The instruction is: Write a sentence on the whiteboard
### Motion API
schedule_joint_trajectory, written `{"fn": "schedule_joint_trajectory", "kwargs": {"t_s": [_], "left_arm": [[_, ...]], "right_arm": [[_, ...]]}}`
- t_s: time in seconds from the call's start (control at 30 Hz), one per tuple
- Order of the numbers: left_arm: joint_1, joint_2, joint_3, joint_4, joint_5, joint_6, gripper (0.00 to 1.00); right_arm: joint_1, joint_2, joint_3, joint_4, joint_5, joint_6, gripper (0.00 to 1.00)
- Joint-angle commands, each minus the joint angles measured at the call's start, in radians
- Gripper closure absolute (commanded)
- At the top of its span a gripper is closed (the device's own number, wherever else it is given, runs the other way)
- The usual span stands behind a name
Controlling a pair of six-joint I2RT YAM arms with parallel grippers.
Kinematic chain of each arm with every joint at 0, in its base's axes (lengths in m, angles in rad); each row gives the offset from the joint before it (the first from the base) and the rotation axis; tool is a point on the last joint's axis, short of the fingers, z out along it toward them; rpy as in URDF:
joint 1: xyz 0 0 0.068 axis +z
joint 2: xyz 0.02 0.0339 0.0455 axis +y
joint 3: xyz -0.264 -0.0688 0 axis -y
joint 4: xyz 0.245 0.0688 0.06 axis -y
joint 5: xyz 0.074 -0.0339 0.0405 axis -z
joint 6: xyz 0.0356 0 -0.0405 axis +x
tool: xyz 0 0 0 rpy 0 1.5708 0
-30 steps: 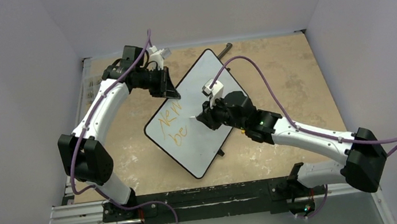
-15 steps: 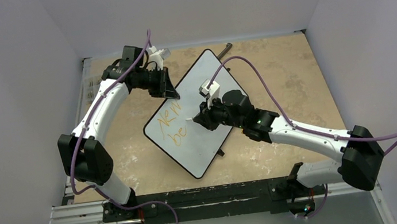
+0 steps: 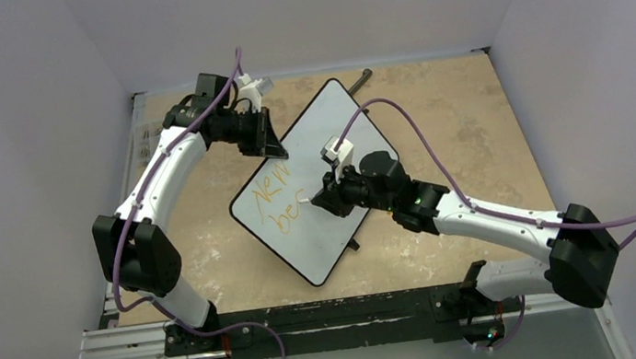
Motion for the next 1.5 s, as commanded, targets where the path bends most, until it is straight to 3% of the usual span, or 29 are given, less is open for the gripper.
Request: {"fn": "schedule_joint_trajectory", "kwargs": {"t_s": [0.0, 0.33, 0.73, 1.47], "left_arm": [[0.003, -0.029, -0.002, -0.017, -0.155, 0.026, 1.00], [0.003, -0.032, -0.004, -0.017, -0.156, 0.027, 1.00], [0.004, -0.036, -0.003, -0.016, -0.156, 0.028, 1.00], [0.005, -0.044, -0.003, -0.018, -0.165, 0.028, 1.00]], "right_arm": [[0.003, -0.010, -0.019, -0.039, 0.034, 0.002, 1.00], [0.002, 0.013, 0.049, -0.063, 0.183, 0.021, 1.00], [0.001, 0.056, 0.122, -0.065, 0.169, 0.018, 1.00], [0.002, -0.011, -0.026, -0.104, 0.151, 0.032, 1.00]]}}
